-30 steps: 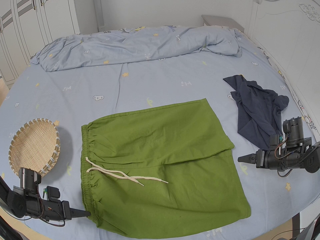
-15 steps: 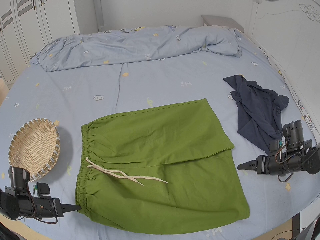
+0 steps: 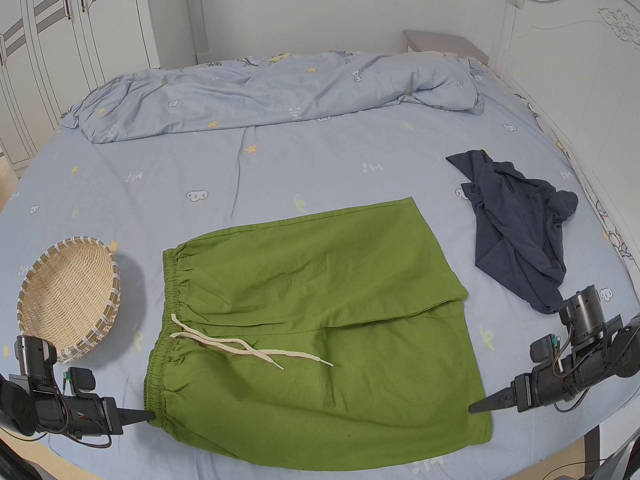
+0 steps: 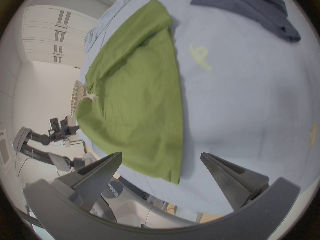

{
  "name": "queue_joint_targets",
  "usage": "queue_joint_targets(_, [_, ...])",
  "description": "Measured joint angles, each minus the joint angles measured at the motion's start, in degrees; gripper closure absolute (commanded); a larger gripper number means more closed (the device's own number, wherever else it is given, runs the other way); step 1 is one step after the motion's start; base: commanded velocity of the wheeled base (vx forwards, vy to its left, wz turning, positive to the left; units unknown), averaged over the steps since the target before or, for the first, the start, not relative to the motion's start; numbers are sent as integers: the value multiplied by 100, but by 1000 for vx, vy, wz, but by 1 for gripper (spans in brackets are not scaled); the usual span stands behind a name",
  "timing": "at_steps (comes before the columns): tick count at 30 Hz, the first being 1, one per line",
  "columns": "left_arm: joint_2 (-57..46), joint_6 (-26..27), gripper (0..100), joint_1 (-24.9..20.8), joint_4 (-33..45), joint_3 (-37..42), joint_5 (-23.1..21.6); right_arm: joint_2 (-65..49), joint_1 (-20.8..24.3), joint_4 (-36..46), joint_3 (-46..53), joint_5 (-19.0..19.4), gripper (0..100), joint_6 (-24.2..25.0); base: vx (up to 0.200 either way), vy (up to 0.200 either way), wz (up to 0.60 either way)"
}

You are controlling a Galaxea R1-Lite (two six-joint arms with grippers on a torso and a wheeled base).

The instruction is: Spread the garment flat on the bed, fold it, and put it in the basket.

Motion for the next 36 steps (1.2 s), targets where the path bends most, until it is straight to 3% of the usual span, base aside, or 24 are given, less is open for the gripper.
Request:
queue_joint_targets(16, [212,13,100,-45,-9,7,2,302,328,-5,466,651,0,-138,0,0,0])
queue_joint_targets(26, [223,13,100,-80,-9,16,2,695,363,-402,513,686,0,-206,0,0,0])
queue_joint_targets(36, [224,11,100,-105,-9,18,2,931,424,-563,540,961,0,-291,0,0,0])
